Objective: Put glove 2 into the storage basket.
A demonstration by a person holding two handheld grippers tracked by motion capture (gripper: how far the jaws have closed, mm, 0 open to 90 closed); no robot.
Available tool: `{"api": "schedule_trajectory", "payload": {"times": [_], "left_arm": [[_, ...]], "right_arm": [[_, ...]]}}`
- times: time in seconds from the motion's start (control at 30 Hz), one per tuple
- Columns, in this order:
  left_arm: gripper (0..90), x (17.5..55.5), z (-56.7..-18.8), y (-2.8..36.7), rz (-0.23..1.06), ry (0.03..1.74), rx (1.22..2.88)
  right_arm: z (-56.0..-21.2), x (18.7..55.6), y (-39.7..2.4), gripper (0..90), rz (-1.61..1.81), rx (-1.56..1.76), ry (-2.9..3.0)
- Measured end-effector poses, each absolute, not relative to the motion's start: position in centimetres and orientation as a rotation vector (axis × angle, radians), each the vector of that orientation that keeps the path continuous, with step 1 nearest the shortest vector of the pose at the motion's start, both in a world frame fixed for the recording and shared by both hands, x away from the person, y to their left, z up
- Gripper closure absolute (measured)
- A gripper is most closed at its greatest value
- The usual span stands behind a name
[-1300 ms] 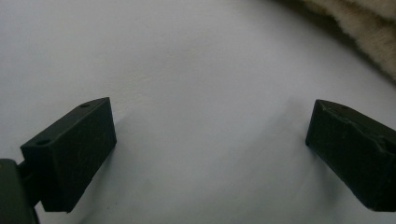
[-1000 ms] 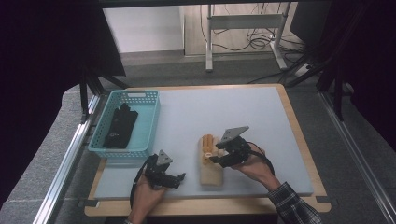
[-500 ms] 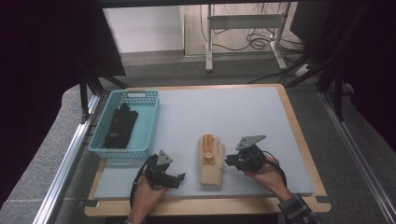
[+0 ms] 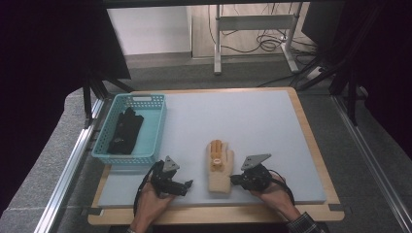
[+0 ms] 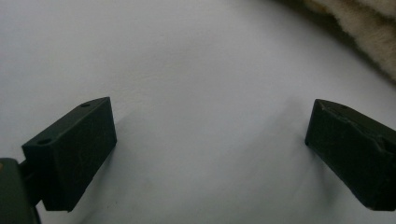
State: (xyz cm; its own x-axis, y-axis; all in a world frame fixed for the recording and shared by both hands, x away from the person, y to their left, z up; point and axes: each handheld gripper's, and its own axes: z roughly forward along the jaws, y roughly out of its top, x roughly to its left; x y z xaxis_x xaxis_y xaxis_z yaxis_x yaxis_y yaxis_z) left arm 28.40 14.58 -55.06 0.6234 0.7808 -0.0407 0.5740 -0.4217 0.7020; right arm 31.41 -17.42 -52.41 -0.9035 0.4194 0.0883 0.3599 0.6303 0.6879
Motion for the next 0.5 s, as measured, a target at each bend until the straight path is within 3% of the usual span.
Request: {"api": "schedule_trajectory", "payload": {"times": [0.5], "left_arm": [[4.1, 27.9, -55.1, 15.6, 0.372, 1.025, 2.159]], "right_arm": [[-53.1, 31.4, -13.7, 80.6, 1.171, 0.647, 2.734]]}}
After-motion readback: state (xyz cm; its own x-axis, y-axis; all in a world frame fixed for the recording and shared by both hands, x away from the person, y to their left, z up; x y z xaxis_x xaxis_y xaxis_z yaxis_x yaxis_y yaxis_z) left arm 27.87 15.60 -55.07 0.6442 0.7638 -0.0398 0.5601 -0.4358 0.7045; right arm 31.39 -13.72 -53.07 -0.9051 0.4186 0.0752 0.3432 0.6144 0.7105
